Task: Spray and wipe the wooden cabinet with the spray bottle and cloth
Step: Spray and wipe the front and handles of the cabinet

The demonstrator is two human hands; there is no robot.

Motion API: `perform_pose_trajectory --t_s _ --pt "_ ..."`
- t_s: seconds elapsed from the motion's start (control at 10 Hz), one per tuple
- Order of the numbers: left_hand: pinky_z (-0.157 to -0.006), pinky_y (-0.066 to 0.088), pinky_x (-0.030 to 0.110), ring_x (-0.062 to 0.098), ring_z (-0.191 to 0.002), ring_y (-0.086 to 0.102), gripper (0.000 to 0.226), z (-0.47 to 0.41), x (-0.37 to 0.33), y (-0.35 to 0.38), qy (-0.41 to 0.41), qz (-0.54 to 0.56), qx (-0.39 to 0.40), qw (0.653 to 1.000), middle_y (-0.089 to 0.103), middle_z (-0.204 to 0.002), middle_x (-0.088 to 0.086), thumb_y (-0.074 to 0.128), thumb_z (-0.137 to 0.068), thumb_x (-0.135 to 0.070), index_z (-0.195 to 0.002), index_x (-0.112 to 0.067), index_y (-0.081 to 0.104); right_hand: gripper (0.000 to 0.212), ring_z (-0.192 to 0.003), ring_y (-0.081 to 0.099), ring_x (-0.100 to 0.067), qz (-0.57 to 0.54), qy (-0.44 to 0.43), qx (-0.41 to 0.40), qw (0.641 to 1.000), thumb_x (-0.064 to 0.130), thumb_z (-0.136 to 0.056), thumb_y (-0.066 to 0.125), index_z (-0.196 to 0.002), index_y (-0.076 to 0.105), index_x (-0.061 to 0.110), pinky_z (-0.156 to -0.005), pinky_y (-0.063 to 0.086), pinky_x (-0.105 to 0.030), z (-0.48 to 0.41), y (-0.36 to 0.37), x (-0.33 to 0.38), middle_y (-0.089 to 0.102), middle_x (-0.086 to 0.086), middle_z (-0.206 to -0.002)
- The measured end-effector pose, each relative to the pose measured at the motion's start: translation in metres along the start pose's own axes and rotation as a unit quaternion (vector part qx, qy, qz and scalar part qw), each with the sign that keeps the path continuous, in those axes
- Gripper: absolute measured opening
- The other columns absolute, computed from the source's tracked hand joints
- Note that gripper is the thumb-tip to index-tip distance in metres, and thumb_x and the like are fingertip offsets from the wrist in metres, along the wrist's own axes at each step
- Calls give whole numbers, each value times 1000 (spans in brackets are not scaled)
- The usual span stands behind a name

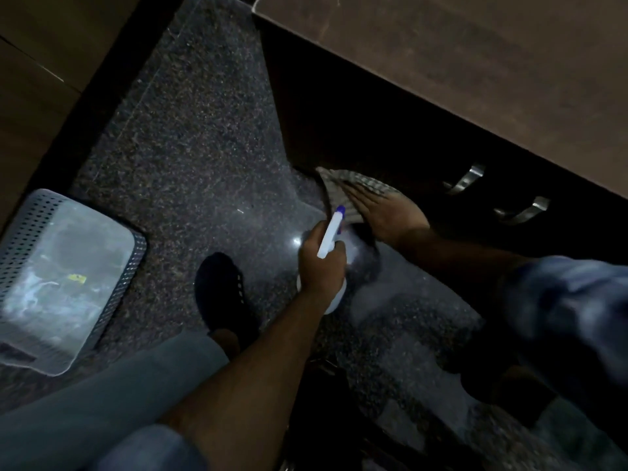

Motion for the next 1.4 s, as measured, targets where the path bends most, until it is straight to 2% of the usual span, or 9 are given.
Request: perform_pose_trajectory --t_s 0.2,0.4,0.7,0.9,1.0,1.1,1.2,1.3,1.4 --pt "-79 50 27 5 -79 59 37 -18 3 -9 -30 28 -13 999 61 -87 -10 60 -90 12 -125 1 67 66 -156 -7 -26 35 -30 66 997 18 -105 22 -158 -11 -3 -127 1 -38 33 48 -6 -14 -16 -167" --pt "-69 47 37 26 -75 56 17 -11 2 3 -4 -3 21 1000 59 -81 11 59 -88 13 -101 6 67 63 -157 -3 -23 -77 2 42 996 14 -108 25 -160 -8 1 -127 2 -35 -41 31 19 -9 -11 -169" --pt "-74 44 37 29 -76 53 27 11 -36 4 12 -10 96 995 58 -84 17 56 -91 14 -103 -7 67 57 -152 26 -28 15 -31 -12 999 20 -106 40 -156 27 -4 -125 13 -38 68 22 -24 26 -17 -163" --pt "-53 44 6 -7 -56 60 43 38 -77 10 -2 5 108 994 55 -80 -16 53 -94 10 -107 -30 61 58 -151 27 -34 -187 202 -23 961 20 -102 30 -158 29 4 -121 25 -49 144 -11 -9 28 -15 -163" --pt "-50 41 22 14 -56 52 43 48 -83 18 -14 -8 102 995 57 -76 -3 54 -94 5 -98 -37 64 35 -112 60 -26 -645 485 -88 584 6 -98 49 -132 56 14 -92 49 -24 171 -21 24 58 -20 -131" --pt "-61 38 31 24 -67 49 43 56 -80 29 3 -52 139 989 60 -78 7 54 -93 4 -91 -37 66 31 -83 68 -32 -821 543 -177 -5 6 -102 39 -103 70 5 -73 61 -35 165 -30 75 71 -19 -97" --pt "-65 46 31 22 -68 56 46 60 -77 36 14 -78 155 985 64 -76 4 53 -89 6 -80 -36 66 37 -106 69 -40 -833 493 -192 -163 4 -101 38 -122 66 -6 -90 58 -51 156 -41 96 71 -24 -117" --pt "-76 52 35 21 -77 64 52 63 -71 40 33 -87 181 979 68 -81 1 53 -89 9 -78 -41 65 39 -100 69 -36 -833 464 -211 -214 9 -104 36 -129 60 -7 -78 61 -42 163 -52 86 66 -26 -126" --pt "-65 45 34 20 -66 54 52 59 -62 35 54 -94 176 978 59 -73 -3 56 -90 5 -80 -46 63 35 -96 66 -32 -816 428 -277 -274 10 -103 36 -120 64 -2 -96 54 -45 167 -62 54 64 -23 -121"
Point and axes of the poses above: each hand's wrist, its own z-axis away from the middle knuckle, its own y-axis out of the palm, x = y × z, the point moved 5 cm from there along -z, towards the middle knuckle
